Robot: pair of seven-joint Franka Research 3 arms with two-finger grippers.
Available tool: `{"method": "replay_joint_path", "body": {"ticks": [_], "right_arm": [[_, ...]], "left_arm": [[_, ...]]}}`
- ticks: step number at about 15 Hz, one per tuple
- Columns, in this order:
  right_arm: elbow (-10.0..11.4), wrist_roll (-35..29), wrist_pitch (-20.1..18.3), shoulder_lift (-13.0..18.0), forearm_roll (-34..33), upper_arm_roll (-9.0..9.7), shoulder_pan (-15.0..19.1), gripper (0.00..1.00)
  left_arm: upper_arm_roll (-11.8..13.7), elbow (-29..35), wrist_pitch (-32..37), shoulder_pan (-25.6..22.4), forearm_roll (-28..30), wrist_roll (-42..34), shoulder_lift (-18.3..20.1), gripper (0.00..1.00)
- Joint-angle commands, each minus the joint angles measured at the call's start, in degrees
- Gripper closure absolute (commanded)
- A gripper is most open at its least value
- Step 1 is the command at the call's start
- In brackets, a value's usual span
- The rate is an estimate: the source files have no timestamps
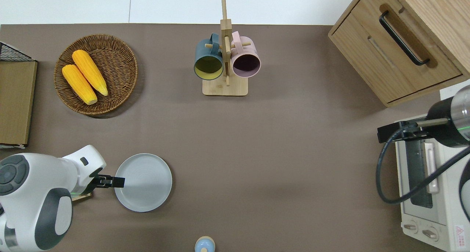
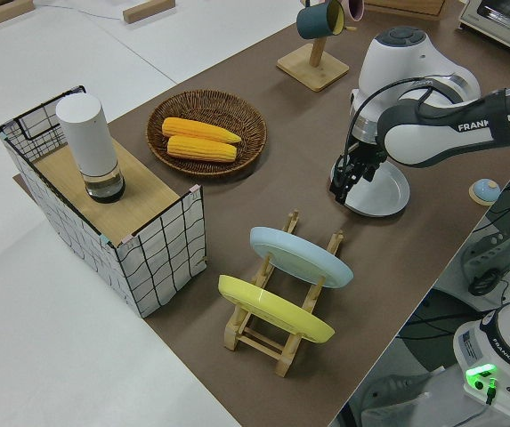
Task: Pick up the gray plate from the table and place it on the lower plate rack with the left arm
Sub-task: 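Grasp the rim of the gray plate with the left gripper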
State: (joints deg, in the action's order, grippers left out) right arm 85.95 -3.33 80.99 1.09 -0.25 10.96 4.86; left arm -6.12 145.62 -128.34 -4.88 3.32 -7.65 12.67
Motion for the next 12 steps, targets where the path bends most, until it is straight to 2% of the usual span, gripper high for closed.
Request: {"method": "replay_joint_path", "body": {"ticks": [1, 12], "right_arm": [[-0.35, -0.01, -0.83, 0.14, 0.43, 0.38, 0.41, 0.011], [-0.35, -0.01, -0.83, 0.14, 0.43, 0.38, 0.41, 0.013]], "left_arm": [[0.06, 2.91, -3.67, 0.39, 0.46, -0.26, 0.69, 0.0], [0.06, 5.72, -10.26, 0.92, 0.46, -0.26, -1.5, 0.0]]}}
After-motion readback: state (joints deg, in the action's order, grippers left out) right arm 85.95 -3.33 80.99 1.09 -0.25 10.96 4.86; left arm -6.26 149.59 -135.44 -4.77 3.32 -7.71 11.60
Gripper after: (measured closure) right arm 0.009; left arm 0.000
